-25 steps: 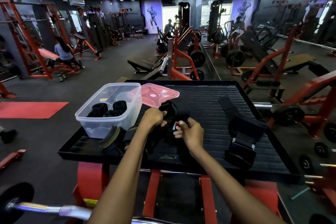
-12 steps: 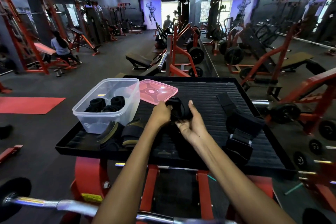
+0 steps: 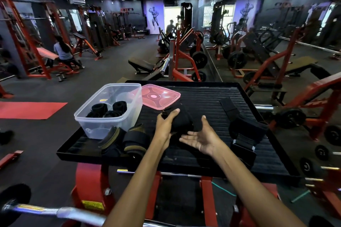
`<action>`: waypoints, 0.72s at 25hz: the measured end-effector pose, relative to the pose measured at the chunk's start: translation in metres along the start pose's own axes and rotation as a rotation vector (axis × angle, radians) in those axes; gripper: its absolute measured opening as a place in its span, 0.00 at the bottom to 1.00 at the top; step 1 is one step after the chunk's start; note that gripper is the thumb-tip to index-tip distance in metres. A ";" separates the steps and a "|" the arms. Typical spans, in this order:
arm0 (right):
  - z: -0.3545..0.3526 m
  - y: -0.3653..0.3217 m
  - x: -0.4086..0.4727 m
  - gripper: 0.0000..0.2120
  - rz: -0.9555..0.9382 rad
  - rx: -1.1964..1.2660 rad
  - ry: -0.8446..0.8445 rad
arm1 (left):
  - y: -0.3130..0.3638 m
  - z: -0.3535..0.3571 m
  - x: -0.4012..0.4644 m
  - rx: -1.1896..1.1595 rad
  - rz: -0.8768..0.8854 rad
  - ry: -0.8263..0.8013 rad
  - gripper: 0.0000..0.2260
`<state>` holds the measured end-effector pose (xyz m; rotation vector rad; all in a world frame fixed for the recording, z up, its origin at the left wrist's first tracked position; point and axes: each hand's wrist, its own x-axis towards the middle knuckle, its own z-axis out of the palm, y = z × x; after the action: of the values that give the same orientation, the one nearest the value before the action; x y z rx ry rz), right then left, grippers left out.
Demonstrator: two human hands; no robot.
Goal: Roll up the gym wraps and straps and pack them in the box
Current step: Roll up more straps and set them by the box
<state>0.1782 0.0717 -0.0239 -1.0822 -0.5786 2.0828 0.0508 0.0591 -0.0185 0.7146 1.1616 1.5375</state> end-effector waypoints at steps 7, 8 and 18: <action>-0.015 -0.013 0.025 0.11 -0.099 0.584 -0.003 | -0.009 -0.012 -0.018 -0.167 -0.001 -0.297 0.14; -0.018 -0.012 0.025 0.10 -0.132 0.622 -0.021 | -0.011 -0.013 -0.017 -0.170 -0.040 -0.300 0.16; -0.042 -0.012 0.023 0.24 -0.475 0.329 -0.200 | -0.029 -0.007 -0.007 -0.306 -0.211 -0.274 0.07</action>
<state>0.2085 0.1001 -0.0507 -0.4932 -0.5052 1.7897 0.0576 0.0504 -0.0475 0.5565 0.7512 1.3517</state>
